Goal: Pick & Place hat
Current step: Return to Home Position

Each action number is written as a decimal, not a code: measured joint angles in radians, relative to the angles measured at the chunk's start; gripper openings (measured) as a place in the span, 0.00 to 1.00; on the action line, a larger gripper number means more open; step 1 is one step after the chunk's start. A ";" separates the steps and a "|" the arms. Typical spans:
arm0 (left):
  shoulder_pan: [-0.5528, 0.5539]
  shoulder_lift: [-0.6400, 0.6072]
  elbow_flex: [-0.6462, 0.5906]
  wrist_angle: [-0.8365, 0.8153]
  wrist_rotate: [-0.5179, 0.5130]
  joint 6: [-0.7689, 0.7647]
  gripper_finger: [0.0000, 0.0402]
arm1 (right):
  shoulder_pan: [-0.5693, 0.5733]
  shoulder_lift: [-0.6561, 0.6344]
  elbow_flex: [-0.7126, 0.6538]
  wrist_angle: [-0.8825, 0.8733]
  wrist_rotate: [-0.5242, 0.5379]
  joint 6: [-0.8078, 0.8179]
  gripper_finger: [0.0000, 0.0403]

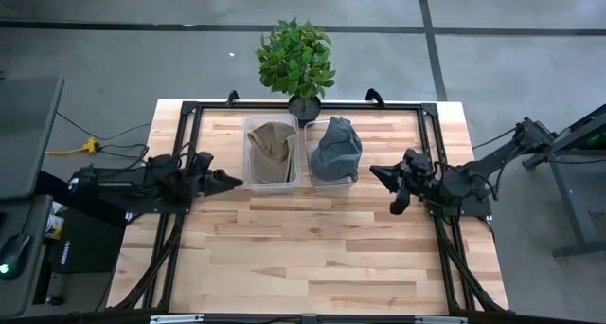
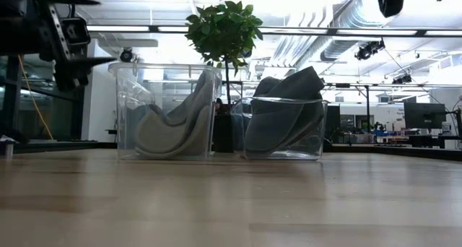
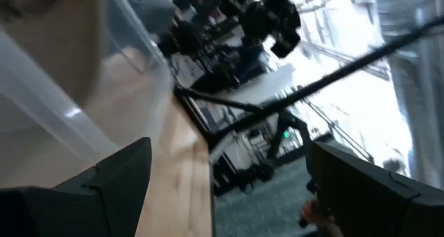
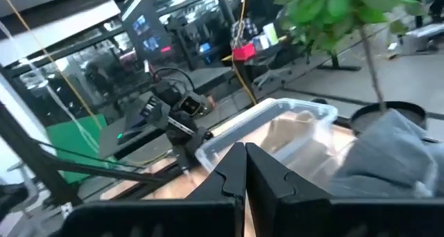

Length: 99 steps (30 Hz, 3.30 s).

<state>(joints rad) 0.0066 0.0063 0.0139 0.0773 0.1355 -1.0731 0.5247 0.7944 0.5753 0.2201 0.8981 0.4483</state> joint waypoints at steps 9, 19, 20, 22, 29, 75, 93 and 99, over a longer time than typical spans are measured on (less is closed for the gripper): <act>0.046 -0.001 -0.001 -0.022 0.007 -0.012 0.87 | 0.000 -0.078 -0.262 0.246 0.011 -0.065 0.00; 0.046 0.000 -0.002 -0.034 -0.093 -0.032 0.87 | -0.024 -0.109 -0.536 0.730 -0.049 -0.121 0.00; 0.046 0.000 -0.002 -0.033 -0.094 -0.032 0.87 | -0.036 -0.109 -0.550 0.764 -0.055 -0.146 0.00; 0.046 0.000 -0.002 -0.032 -0.094 -0.035 0.87 | -0.068 -0.109 -0.565 0.805 -0.074 -0.200 0.00; 0.046 0.000 -0.002 -0.030 -0.094 -0.035 0.87 | -0.241 -0.142 -0.566 0.772 -0.276 -0.265 0.00; 0.046 0.001 -0.002 -0.064 -0.096 0.463 0.87 | -0.553 -0.221 -0.566 0.099 -0.662 -0.371 0.00; 0.046 0.001 -0.002 -0.061 -0.095 0.462 0.87 | -0.553 -0.221 -0.566 0.099 -0.662 -0.371 0.00; 0.046 0.001 -0.002 -0.061 -0.095 0.462 0.87 | -0.553 -0.221 -0.566 0.099 -0.662 -0.371 0.02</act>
<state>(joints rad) 0.0521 0.0071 0.0124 0.0158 0.0406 -0.6109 -0.0280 0.5735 0.0090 0.3187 0.2359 0.0776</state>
